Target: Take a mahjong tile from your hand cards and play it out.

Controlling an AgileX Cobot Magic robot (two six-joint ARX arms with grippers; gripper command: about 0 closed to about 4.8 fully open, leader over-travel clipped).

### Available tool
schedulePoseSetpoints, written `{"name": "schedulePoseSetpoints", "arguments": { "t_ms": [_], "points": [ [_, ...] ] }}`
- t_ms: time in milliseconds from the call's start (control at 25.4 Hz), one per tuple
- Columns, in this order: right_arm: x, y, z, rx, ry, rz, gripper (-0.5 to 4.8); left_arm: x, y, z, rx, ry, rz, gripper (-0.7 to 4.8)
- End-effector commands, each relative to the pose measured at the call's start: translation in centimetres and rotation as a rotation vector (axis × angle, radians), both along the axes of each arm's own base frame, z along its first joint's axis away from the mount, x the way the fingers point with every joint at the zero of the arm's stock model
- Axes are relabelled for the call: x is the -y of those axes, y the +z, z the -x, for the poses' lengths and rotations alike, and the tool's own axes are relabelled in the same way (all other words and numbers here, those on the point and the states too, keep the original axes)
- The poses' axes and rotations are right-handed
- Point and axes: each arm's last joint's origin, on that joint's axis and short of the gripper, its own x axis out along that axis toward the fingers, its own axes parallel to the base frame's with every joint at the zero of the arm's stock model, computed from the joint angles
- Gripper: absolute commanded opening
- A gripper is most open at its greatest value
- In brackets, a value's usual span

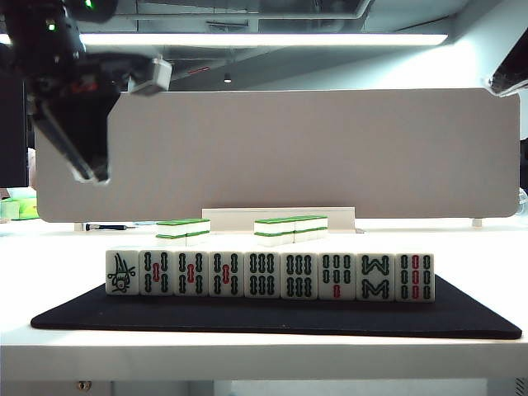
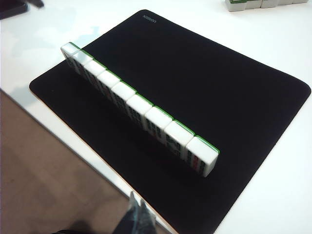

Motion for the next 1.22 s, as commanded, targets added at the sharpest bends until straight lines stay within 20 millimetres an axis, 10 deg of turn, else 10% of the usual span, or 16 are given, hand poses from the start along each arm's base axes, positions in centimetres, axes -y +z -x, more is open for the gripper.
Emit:
{"name": "schedulePoseSetpoints", "arguments": {
  "t_ms": [39,354,1219],
  "points": [
    [0.0,0.3,0.0,0.016,0.002,-0.013,-0.01,0.7,-0.8,0.0,-0.022,-0.084,-0.065,3.21],
    [0.0,0.3,0.0,0.016,0.001,-0.013,0.00,3.9,-0.9,1.3,-0.009,-0.266,-0.058,3.45],
    [0.0,0.3,0.0,0.016,0.001,-0.012,-0.01,4.5,-4.2,-0.3,-0.053,-0.489,-0.198,3.43]
  ]
}}
